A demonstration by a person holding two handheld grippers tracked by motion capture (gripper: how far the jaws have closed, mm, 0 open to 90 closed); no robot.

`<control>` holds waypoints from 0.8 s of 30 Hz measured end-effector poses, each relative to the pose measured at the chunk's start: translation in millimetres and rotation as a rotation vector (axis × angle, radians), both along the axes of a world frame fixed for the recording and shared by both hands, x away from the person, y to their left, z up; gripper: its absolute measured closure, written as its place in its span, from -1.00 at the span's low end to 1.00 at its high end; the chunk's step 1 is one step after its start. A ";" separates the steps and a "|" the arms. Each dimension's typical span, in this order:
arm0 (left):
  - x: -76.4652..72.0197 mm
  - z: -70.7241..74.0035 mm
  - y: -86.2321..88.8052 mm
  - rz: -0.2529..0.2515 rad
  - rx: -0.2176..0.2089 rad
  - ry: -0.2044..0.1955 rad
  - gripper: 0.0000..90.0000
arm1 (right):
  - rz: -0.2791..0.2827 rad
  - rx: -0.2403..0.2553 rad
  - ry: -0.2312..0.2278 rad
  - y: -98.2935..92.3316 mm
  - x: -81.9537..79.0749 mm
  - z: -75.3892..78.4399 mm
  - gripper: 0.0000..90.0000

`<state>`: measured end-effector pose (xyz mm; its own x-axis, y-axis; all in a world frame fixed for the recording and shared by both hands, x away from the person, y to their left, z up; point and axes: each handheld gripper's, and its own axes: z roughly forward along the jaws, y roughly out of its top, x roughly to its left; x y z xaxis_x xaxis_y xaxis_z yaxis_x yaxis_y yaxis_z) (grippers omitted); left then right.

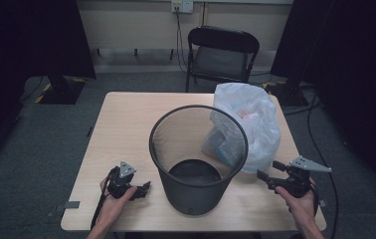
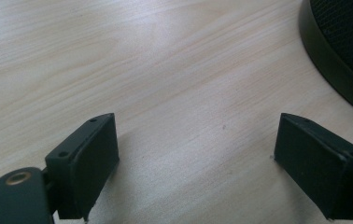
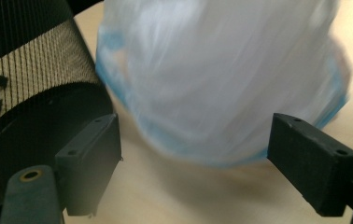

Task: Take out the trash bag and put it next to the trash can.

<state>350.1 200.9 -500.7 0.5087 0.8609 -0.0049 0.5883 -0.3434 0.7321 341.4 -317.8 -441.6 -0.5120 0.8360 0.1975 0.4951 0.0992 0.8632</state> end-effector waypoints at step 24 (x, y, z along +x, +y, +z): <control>-15.3 -0.9 -14.6 0.007 0.017 0.033 -1.00 | -0.031 -0.284 0.117 43.7 5.2 -57.5 -0.66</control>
<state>334.8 186.3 -501.6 0.5029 0.8643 -0.0072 0.6146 -0.3517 0.7061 346.5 -274.1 -499.1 -0.4725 0.8813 0.0095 0.5963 0.3118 0.7398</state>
